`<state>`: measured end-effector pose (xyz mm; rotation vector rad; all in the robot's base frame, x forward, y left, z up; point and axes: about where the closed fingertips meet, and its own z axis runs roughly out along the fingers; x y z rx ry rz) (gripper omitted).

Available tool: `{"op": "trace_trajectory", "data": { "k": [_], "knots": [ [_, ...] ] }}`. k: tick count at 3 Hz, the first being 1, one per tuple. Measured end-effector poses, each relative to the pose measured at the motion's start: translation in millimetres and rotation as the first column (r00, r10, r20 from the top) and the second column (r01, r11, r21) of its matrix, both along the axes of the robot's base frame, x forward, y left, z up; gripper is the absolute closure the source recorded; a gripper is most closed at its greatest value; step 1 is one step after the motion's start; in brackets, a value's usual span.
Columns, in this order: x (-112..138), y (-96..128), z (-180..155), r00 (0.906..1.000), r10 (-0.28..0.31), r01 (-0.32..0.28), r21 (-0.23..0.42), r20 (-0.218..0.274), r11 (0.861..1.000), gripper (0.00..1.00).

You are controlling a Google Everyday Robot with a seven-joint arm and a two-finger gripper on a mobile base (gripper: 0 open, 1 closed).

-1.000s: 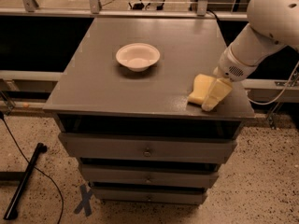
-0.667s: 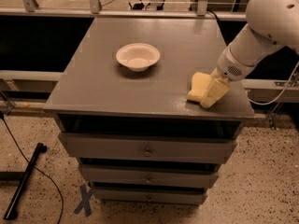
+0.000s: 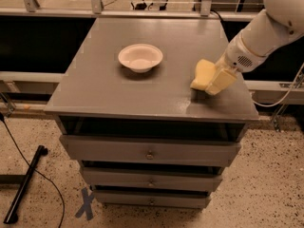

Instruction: Place sponge into paper bowl

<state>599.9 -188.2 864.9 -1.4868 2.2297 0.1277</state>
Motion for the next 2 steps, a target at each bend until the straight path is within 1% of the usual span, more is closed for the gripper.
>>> {"op": "trace_trajectory", "data": {
  "k": [1, 2],
  "knots": [
    [3, 10, 57, 0.9937, 0.045, -0.046, 0.014, 0.103, 0.999, 1.00],
    [16, 30, 95, 0.9797, 0.101, -0.105, 0.016, 0.173, 0.994, 1.00]
  ]
}}
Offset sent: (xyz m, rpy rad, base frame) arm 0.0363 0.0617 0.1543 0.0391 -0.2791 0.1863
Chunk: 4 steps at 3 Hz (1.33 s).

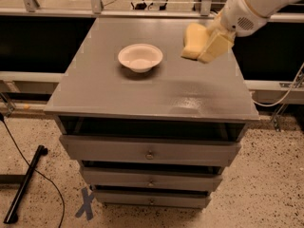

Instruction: Place sponge into paper bowl

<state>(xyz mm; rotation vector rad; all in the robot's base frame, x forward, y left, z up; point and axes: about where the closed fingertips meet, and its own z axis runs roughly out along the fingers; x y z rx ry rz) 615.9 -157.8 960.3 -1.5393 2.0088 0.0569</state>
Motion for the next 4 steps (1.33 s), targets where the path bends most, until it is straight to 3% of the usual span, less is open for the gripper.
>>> {"op": "trace_trajectory", "data": {
  "k": [1, 2, 4],
  "knots": [
    [33, 38, 21, 0.9950, 0.068, -0.069, 0.007, 0.073, 0.998, 1.00],
    [55, 62, 20, 0.9917, 0.090, -0.091, 0.010, 0.092, 0.996, 1.00],
    [78, 113, -23, 0.9864, 0.163, -0.163, 0.006, 0.020, 0.987, 0.98]
  ]
}}
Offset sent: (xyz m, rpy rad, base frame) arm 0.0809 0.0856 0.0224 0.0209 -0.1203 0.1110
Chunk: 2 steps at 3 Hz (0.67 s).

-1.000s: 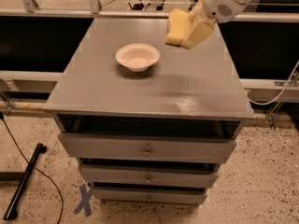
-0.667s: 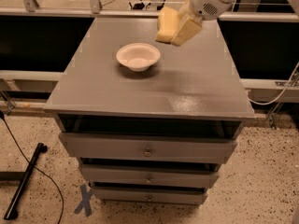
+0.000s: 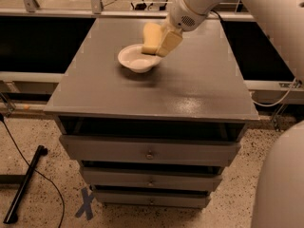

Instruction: Place sponge into paper bowl

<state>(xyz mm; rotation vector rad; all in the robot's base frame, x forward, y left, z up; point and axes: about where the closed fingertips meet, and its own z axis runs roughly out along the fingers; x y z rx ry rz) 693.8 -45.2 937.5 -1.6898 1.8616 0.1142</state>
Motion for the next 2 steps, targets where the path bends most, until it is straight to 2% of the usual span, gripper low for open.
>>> {"op": "trace_trajectory", "data": {
  "k": [1, 2],
  "knots": [
    [7, 16, -19, 0.9994, 0.016, -0.017, -0.023, -0.031, 1.000, 0.74],
    [15, 25, -35, 0.9976, 0.001, -0.004, -0.055, -0.069, 0.998, 0.44]
  ]
}}
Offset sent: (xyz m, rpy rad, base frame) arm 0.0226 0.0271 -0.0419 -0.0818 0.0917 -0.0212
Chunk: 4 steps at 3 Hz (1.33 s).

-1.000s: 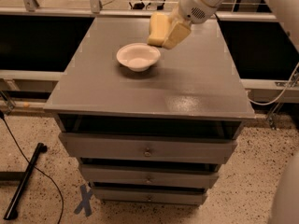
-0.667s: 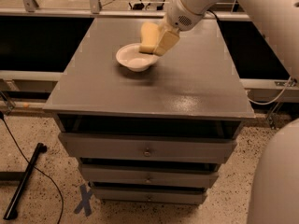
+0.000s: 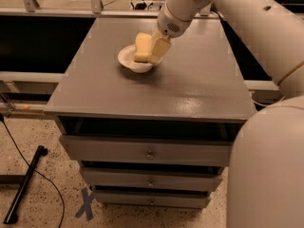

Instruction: Place sponge into paper bowl

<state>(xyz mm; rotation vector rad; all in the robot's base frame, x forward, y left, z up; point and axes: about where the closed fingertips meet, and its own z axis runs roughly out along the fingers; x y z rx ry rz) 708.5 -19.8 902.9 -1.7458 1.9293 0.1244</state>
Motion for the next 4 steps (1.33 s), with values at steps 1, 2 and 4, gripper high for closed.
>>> {"op": "trace_trajectory", "data": {
  "k": [1, 2, 4],
  "knots": [
    [2, 6, -6, 0.9999, -0.001, 0.001, -0.011, -0.017, 1.000, 0.22],
    [-3, 10, 0, 0.9997, 0.011, -0.011, -0.002, -0.020, 1.000, 0.00],
    [-8, -4, 7, 0.9998, -0.008, 0.008, 0.011, -0.019, 1.000, 0.00]
  ]
}}
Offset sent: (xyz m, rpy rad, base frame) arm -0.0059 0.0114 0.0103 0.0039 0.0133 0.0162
